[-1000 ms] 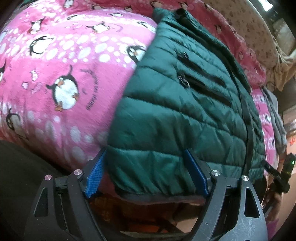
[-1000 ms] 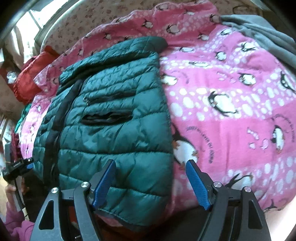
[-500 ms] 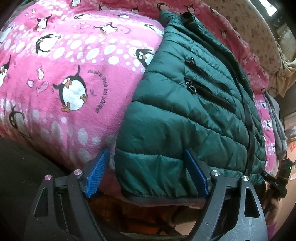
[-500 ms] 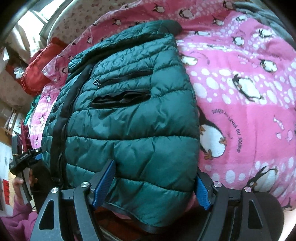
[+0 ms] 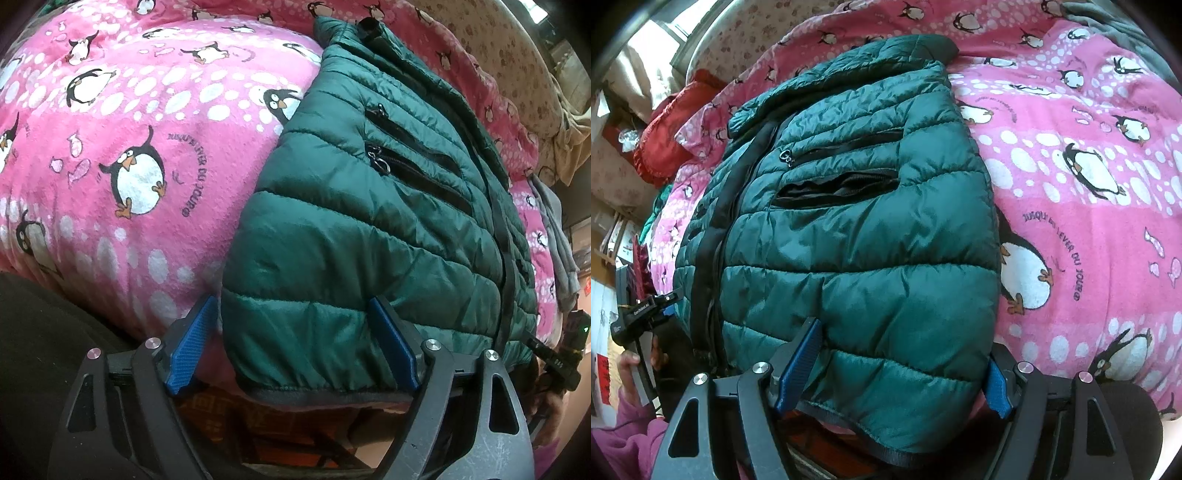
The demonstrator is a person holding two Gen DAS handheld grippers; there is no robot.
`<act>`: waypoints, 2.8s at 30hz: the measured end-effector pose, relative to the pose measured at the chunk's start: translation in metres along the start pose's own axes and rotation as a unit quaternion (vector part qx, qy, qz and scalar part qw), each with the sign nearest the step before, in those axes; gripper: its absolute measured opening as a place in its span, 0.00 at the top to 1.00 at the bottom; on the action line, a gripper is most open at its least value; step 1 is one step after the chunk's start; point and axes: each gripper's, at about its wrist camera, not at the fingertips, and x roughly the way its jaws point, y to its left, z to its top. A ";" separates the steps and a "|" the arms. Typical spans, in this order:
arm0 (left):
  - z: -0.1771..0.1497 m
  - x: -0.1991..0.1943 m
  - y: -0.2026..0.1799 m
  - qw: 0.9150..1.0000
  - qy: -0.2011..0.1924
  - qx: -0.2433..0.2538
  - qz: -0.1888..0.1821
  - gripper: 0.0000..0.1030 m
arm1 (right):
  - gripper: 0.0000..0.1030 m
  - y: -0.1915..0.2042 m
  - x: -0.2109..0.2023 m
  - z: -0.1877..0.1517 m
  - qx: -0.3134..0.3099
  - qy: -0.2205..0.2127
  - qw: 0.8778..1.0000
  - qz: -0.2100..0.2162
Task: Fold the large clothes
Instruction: 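Grasp the jacket hem with both grippers and lift it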
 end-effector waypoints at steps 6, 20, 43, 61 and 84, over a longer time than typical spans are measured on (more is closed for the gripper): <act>-0.004 0.000 0.001 1.000 0.005 0.002 -0.013 0.30 | 0.54 0.007 -0.005 -0.004 -0.033 -0.019 0.999 0.000; 0.016 -0.065 -0.023 0.994 -0.093 0.033 -0.037 0.86 | 0.80 0.016 -0.067 0.035 -0.040 -0.112 0.987 0.106; 0.196 -0.077 -0.078 0.980 -0.198 0.021 -0.021 0.86 | 0.80 0.031 -0.058 0.193 -0.019 -0.200 0.979 0.033; 0.325 0.032 -0.091 0.985 -0.167 -0.019 0.042 0.86 | 0.80 0.003 0.038 0.316 0.016 -0.175 0.984 -0.039; 0.319 0.008 -0.085 0.982 -0.186 -0.021 -0.024 0.26 | 0.63 -0.017 0.037 0.323 0.072 -0.184 0.980 -0.013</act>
